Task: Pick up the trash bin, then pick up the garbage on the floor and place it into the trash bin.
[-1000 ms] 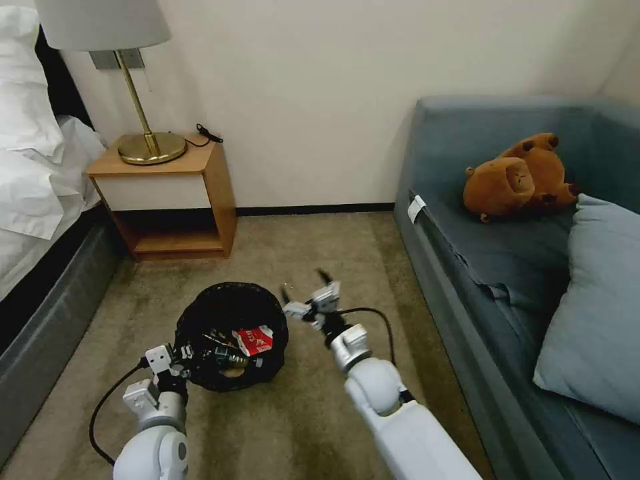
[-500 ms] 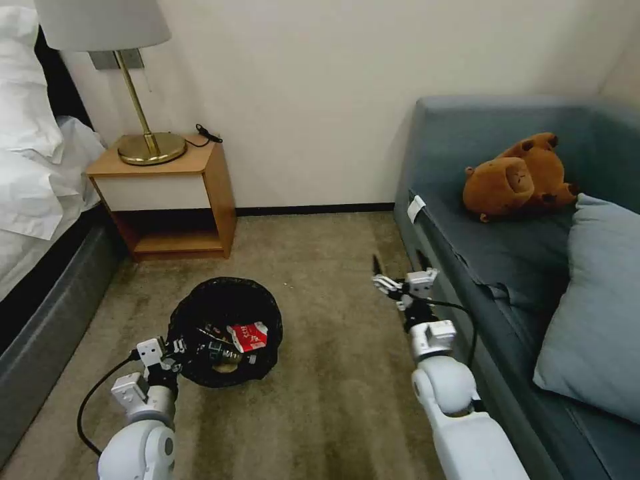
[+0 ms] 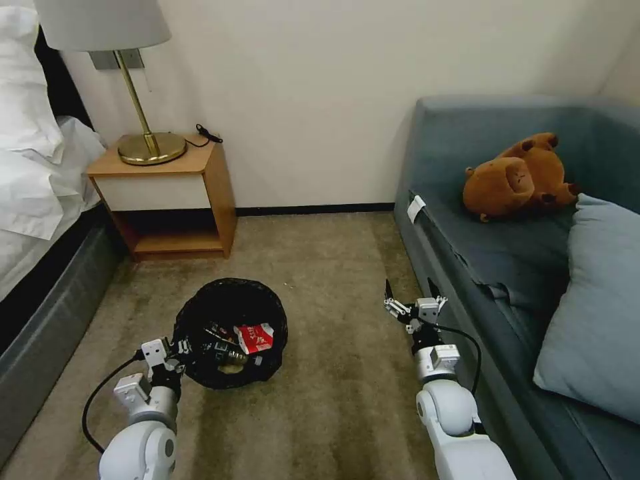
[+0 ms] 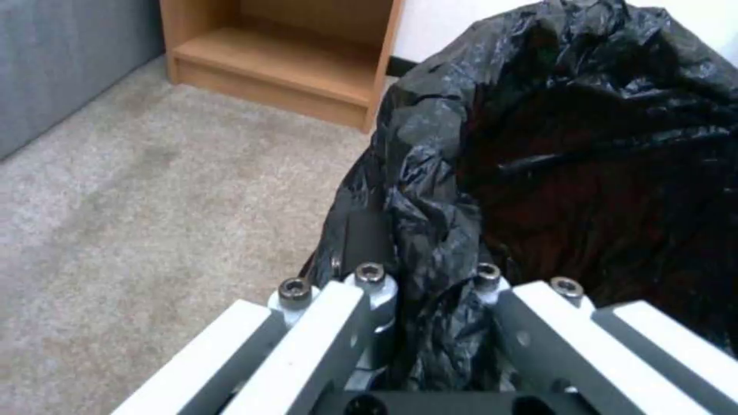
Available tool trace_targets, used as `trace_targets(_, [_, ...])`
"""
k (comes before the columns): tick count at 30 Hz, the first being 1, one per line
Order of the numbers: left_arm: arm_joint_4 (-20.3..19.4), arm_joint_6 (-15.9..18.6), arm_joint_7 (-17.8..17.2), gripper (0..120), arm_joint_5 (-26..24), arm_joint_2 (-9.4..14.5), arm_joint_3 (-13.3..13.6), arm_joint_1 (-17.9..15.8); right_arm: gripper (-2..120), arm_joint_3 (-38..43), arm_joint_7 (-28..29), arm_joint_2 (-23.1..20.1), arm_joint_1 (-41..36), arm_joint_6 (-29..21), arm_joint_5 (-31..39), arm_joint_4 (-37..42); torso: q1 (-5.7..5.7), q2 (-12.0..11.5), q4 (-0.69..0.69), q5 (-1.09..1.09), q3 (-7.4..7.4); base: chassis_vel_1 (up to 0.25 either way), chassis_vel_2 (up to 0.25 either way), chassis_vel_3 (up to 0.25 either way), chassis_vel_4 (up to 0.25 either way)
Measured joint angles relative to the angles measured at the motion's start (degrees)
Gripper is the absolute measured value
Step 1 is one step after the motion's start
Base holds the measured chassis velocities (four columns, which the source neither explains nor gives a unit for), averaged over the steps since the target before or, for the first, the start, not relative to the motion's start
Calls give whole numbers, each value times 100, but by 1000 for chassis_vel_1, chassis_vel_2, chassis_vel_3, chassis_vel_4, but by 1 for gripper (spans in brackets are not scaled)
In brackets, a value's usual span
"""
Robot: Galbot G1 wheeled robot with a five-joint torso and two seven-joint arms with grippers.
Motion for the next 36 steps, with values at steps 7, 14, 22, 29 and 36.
trace_targets(7, [34,-8,16,3,40,-4,-2,-33,100,11,-9,1,23,60,-10,-105,0,0,0,0,0,0,0,0,0])
trace_targets(14, [31,63,-122,3,-120,-56,-75,-217,100,32,-37,6,0,103,-29,-135,0,0,0,0,0,0,0,0,0])
trace_targets(22, [206,326,-506,3,-617,31,-240,-763,100,108,-116,-20,-61,167,-53,-136,0,0,1,0,0,0,0,0,0])
trace_targets(29, [684,446,-1411,3,-1654,71,-173,-1736,100,159,-268,7,-185,266,-94,-200,0,0,0,0,0,0,0,0,0])
trace_targets(36, [1046,604,-2122,3,-2269,117,-243,-2301,100,141,-364,-13,-237,333,-100,-182,0,0,0,0,0,0,0,0,0])
